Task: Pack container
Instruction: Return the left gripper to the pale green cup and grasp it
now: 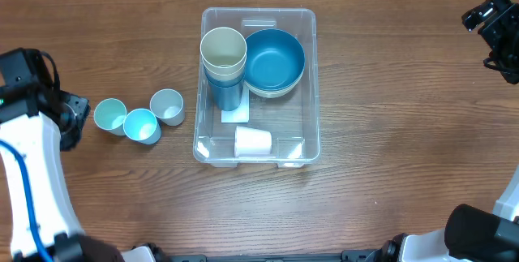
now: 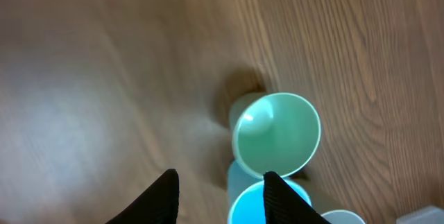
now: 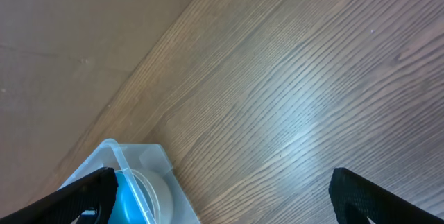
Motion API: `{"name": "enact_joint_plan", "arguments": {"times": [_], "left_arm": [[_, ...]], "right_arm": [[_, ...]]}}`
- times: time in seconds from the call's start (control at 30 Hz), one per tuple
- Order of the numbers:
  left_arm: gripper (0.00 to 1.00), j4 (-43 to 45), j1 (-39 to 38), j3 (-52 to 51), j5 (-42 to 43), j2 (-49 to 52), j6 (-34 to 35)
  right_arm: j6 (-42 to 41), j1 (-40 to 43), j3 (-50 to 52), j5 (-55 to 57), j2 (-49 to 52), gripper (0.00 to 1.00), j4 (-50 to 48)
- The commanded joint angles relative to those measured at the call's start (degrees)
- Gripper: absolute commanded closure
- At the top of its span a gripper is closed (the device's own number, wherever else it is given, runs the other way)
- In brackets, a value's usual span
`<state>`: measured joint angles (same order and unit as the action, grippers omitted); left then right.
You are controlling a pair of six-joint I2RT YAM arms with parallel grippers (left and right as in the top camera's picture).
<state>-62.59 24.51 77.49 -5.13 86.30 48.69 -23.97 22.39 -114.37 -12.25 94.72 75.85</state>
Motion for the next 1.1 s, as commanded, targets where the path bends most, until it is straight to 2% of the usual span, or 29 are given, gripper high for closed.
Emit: {"name": "enact_joint_plan", "arguments": {"times": [0.0,0.23,0.47,0.53,0.7,1.07], "left_arm": [[0.63,1.5,0.3,0.0,10.3,7.6,-6.7],[0.75,0.4,0.1,0.0,12.2,16.6,-6.3],[0.79,0.5,0.1,0.0,8.4,17.2,-5.1],[0.89,0.5,0.1,0.0,7.5,17.2,-5.1],[0.96,1.0,0.1,0.0,6.0,17.2,-4.8],[0.96,1.1,0.1,0.0,4.9,17.0,-5.0]], "right_arm": [[-0.1,-0.1,-0.3,-0.3,-0.4,0.0,-0.3],[-0.1,-0.1,-0.3,-0.3,-0.4,0.0,-0.3],[-0.1,-0.1,-0.3,-0.3,-0.4,0.0,-0.3],[-0.1,-0.1,-0.3,-0.3,-0.4,0.0,-0.3],[-0.1,-0.1,-0.3,-0.3,-0.4,0.0,-0.3],[-0.1,-0.1,-0.3,-0.3,-0.4,0.0,-0.3]]}}
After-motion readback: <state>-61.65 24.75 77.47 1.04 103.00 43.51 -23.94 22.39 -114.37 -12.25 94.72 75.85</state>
